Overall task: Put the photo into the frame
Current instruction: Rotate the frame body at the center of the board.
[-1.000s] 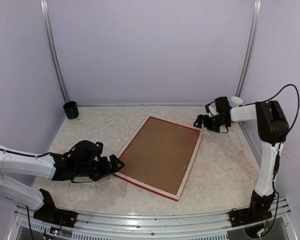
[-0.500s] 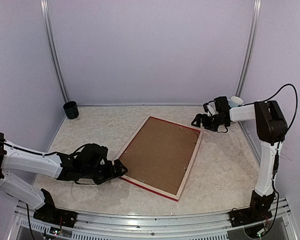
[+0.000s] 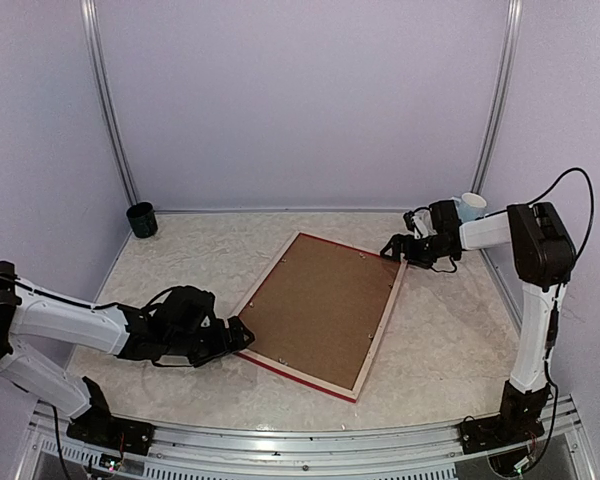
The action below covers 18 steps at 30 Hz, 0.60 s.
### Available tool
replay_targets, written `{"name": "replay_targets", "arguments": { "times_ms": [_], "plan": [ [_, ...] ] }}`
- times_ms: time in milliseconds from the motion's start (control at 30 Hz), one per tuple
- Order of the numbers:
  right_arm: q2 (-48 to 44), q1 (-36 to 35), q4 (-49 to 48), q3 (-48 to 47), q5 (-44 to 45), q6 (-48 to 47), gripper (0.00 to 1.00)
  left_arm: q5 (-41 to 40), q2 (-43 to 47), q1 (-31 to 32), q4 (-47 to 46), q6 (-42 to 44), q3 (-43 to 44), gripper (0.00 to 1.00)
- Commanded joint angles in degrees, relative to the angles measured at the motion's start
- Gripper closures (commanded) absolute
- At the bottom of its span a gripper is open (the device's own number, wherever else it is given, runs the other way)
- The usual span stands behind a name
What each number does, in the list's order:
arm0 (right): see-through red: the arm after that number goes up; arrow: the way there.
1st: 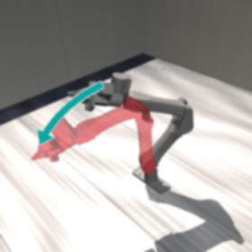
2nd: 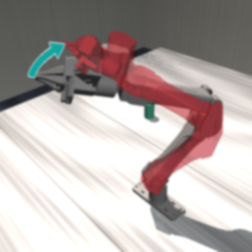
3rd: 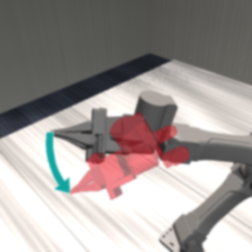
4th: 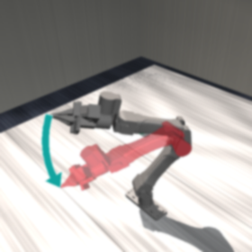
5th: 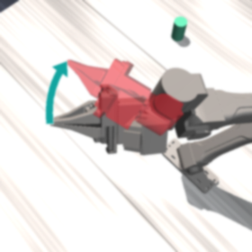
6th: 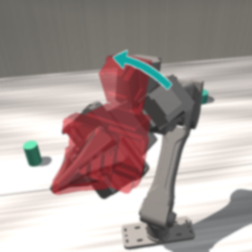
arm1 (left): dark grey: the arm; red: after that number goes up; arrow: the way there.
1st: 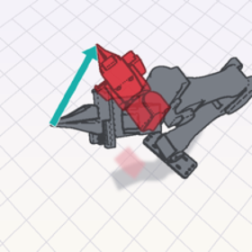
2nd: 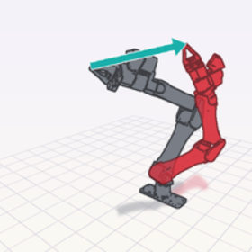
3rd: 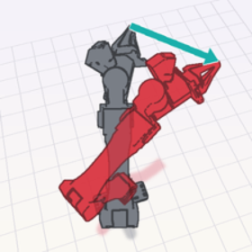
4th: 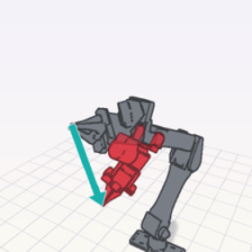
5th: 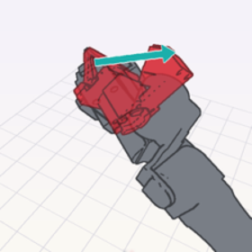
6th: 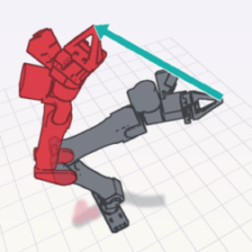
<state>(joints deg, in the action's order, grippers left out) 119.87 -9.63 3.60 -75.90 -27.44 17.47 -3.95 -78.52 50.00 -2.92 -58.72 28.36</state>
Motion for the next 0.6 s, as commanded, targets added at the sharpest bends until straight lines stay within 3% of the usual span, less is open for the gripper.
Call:
{"name": "replay_targets", "arguments": {
  "times_ms": [0,567],
  "plan": [
    [-3.05,-1.23,-0.40,4.39,-1.40,-0.25,0.03,-0.63,-1.05,-1.36,-2.13,1.26,0.91,0.01],
    [-12.39,-2.92,-2.83,16.75,1.01,1.59,0.04,1.78,-5.62,-7.80,-6.85,5.12,0.60,0.01]
  ]
}}
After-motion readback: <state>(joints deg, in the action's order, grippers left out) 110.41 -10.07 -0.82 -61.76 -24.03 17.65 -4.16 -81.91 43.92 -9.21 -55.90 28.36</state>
